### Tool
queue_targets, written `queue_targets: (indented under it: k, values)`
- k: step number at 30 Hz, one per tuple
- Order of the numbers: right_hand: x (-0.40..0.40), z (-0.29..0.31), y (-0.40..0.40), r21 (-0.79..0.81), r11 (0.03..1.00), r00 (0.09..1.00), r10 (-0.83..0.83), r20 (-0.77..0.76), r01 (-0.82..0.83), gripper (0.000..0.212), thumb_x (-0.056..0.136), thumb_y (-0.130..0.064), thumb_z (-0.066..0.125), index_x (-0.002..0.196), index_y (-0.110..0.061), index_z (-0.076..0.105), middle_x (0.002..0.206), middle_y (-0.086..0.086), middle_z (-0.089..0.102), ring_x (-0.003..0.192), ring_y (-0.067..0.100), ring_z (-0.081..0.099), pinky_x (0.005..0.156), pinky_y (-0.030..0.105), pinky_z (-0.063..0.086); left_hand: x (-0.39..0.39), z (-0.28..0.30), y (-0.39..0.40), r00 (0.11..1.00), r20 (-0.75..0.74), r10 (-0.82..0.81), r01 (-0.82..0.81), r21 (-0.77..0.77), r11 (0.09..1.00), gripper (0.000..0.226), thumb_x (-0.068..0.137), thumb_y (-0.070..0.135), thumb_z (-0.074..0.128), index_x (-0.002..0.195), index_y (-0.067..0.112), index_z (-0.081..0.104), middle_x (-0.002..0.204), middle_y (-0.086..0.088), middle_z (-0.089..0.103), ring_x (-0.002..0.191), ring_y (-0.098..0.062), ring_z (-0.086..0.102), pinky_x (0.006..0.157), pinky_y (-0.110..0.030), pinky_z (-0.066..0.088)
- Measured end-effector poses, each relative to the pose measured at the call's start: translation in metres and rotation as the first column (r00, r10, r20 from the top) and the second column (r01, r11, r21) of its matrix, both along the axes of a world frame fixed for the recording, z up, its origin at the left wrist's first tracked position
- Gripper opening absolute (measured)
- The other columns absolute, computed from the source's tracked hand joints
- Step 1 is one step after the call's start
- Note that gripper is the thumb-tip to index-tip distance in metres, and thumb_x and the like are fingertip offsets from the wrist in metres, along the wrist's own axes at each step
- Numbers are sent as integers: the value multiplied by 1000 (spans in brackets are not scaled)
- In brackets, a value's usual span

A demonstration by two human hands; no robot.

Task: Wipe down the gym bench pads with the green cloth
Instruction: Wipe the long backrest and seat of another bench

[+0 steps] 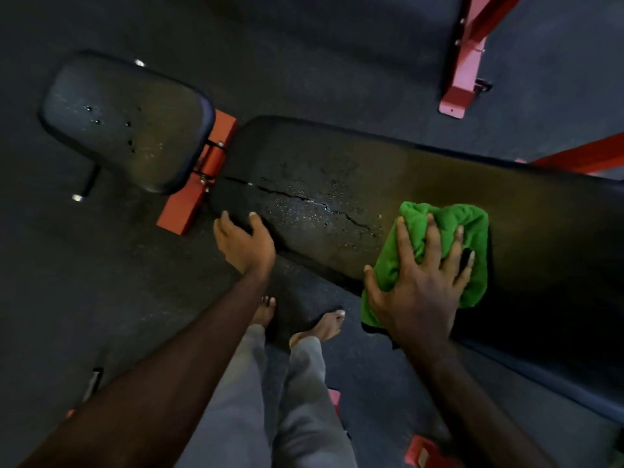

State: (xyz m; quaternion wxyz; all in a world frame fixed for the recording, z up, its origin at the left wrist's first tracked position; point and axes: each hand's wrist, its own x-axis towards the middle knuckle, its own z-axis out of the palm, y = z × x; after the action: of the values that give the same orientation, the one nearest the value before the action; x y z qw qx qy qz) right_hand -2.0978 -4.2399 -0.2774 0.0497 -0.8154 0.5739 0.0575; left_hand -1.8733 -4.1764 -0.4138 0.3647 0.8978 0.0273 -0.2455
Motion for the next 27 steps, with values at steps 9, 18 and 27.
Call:
queue_targets:
  k: [9, 18, 27]
  values:
    - [101, -52, -31, 45, 976, 975, 212, 67, -215, 80, 89, -65, 56, 159, -31, 37, 168, 12, 26, 156, 45, 11, 123, 65, 10, -2, 1, -65, 934, -126, 334, -317, 139, 938, 71, 105, 51, 44, 164, 20, 20, 172, -6, 12, 155, -33, 20, 118, -55, 28]
    - [61, -34, -17, 210, 827, 849, 528, 26, -521, 81, 88, -60, 45, 163, -35, 27, 170, 9, 24, 157, 41, 14, 124, 62, 21, -5, -4, -67, 935, -80, 346, -329, 167, 929, 71, 104, 56, 43, 163, 22, 24, 171, -5, 16, 153, -32, 23, 114, -57, 34]
    - [123, -73, -11, 149, 936, 948, 316, 43, -319, 73, 94, -52, 58, 161, -34, 32, 170, 10, 23, 157, 45, 6, 123, 64, 6, -5, -7, -64, 942, -115, 317, -300, 143, 943, 73, 103, 59, 41, 164, 25, 21, 172, -5, 11, 155, -33, 19, 115, -58, 32]
